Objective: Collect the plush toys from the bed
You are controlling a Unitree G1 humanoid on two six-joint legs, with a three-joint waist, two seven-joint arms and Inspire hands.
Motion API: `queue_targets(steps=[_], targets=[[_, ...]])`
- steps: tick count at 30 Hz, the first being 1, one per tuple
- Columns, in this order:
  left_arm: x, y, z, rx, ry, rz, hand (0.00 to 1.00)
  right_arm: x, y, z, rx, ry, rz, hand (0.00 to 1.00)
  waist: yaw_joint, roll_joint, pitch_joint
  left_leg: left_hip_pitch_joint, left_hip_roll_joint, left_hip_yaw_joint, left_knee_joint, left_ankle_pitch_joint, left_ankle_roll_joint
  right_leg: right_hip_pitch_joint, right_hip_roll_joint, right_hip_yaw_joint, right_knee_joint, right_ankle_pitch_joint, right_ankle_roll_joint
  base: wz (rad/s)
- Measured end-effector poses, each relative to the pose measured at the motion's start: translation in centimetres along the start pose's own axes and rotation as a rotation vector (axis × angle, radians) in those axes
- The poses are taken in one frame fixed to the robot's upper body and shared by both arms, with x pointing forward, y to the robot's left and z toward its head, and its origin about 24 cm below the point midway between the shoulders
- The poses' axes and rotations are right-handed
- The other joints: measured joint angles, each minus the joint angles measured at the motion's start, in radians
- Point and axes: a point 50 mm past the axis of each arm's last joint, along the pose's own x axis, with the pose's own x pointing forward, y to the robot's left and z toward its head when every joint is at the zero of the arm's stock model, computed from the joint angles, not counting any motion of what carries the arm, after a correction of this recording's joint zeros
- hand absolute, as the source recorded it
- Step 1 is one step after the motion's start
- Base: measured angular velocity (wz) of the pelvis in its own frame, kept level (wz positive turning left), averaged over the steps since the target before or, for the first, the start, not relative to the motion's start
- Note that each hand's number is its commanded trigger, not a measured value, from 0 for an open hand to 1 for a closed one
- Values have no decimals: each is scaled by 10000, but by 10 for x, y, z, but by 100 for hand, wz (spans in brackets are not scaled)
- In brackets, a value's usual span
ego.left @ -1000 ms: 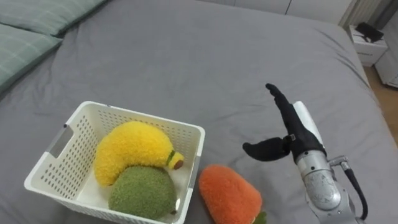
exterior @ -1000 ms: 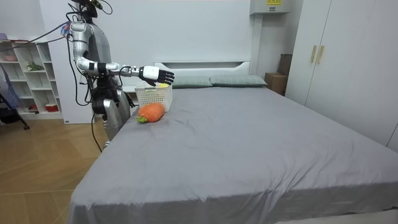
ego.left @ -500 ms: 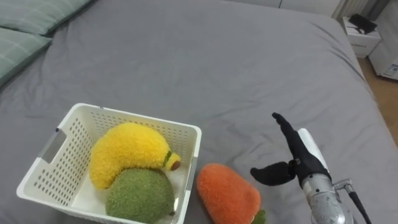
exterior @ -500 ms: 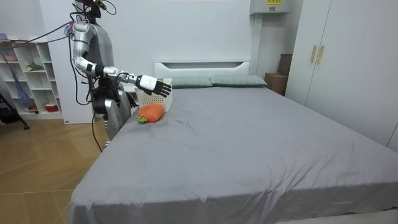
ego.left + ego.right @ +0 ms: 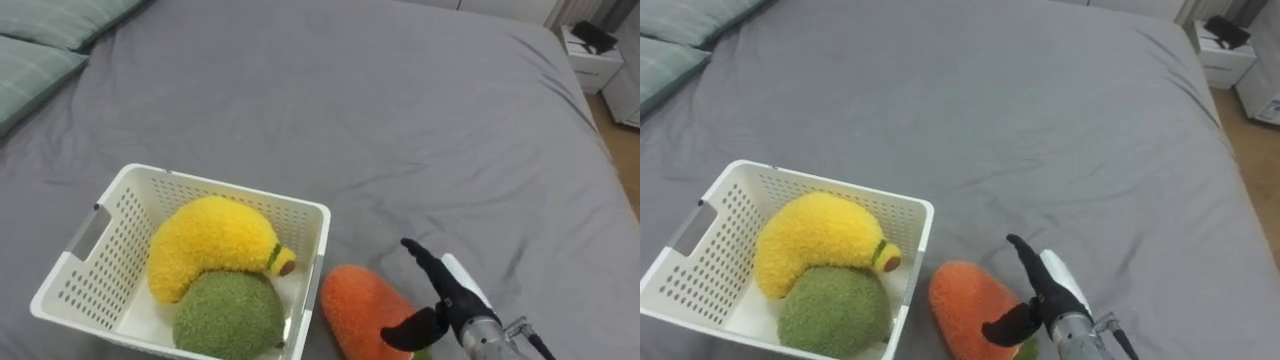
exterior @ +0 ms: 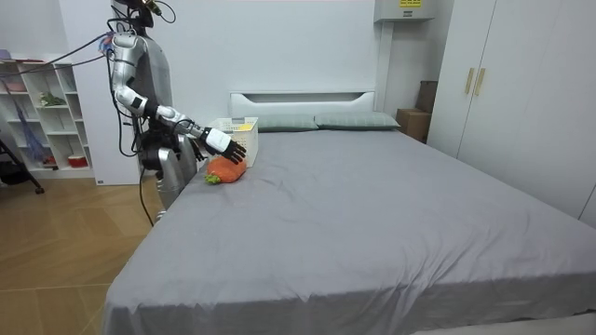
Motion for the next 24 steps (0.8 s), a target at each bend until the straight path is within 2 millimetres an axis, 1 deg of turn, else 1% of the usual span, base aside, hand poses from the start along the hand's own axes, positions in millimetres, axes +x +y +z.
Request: queue_targets(steps=[5,10,16,18,24], targets=[[0,-1,-2,27,79,-38,0,1,8,-9,123,426,496,0,-3,43,31,-23,-16,-73,6,-1,2,0,-5,-39,6,6,9,2],[-1,-4,-1,-81,84,-125,0,1,9,-10,64,462,525,0,5,54,37,-81,-26,-162,11,0,0,-20,5,-62,-9,6,10,4],[-1,-4,-1,94,102,-217,0,1,9,-11,-801,550,625,0,140,67,46,-118,-33,-184,19,2,-1,-40,36,-74,-18,6,10,1],[-1,-4,0,123,94,-348,0,1,11,-16,-1190,785,670,0,215,61,45,-165,-39,-251,76,1,0,-39,33,-142,-21,6,10,8],[-1,-4,5,246,-79,-460,0,1,14,-27,-1548,1289,735,0,266,104,54,-311,-50,-421,202,-2,-10,-51,36,-230,-26,6,10,10]])
